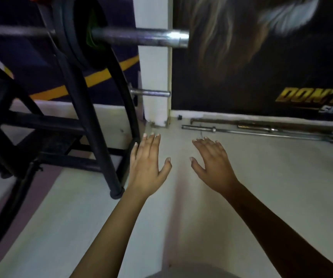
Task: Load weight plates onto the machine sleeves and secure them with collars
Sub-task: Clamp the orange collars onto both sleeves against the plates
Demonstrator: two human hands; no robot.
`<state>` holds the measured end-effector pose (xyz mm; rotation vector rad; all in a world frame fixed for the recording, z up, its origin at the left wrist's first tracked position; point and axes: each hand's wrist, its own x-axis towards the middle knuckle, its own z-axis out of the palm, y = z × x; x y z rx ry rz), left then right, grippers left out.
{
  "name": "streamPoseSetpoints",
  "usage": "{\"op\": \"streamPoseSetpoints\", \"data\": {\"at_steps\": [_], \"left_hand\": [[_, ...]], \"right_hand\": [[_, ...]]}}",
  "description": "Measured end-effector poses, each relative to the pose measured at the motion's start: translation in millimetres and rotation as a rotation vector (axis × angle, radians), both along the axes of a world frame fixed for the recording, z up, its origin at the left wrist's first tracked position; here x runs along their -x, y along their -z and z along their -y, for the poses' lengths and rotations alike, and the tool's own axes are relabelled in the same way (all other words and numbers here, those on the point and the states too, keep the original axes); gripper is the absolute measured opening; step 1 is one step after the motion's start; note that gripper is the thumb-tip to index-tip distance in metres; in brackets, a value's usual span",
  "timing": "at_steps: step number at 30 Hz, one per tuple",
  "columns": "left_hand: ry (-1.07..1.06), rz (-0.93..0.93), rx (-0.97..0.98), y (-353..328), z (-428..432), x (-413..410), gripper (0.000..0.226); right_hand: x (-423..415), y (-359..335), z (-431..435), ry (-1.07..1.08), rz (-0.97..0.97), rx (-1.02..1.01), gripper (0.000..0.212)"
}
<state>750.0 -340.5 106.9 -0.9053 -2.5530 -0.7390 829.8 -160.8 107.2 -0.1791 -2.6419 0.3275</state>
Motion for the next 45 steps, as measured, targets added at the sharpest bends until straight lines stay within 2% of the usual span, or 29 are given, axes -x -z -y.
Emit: {"op": "streamPoseSetpoints", "data": {"at_steps": [9,17,23,27,30,34,39,45], "left_hand": [[-0.207,-0.154,-0.191,-83.8,-29.7,138.8,0.065],[-0.421,-0.376,-0.377,-148.5,-11.9,202.1,0.061],[-0.520,-0.475,-0.371,-194.9,27.5,250.5,0.057],[-0.505,-0.450,-0.411,-236.1,58.0,301.0,0.048],[-0.534,-0.364,-0.382,-261.4,79.3,345.4,0.044],[-0.598,-0.265,-0.247,-276.1,99.1,395.9,0.040],[-0.607,-0.309,-0.084,-276.2,108.5,429.1,0.030],[-0.485,-0.423,-0.113,-267.5,113.3,436.0,0.017]], "right_hand": [[189.1,-80.2,-30.0,-0.309,-0.253,0.079,0.046],[296.5,-148.4,-1.9,-0.629,-0.419,0.099,0.047],[364.7,-202.9,27.9,-0.730,-0.464,0.119,0.047],[410.7,-232.2,42.5,-0.721,-0.427,0.134,0.050],[442.4,-246.5,53.6,-0.740,-0.367,0.155,0.053],[471.1,-252.7,66.3,-0.770,-0.281,0.174,0.053],[480.2,-245.8,71.1,-0.787,-0.277,0.227,0.057],[477.7,-244.7,71.5,-0.770,-0.286,0.257,0.059]]}}
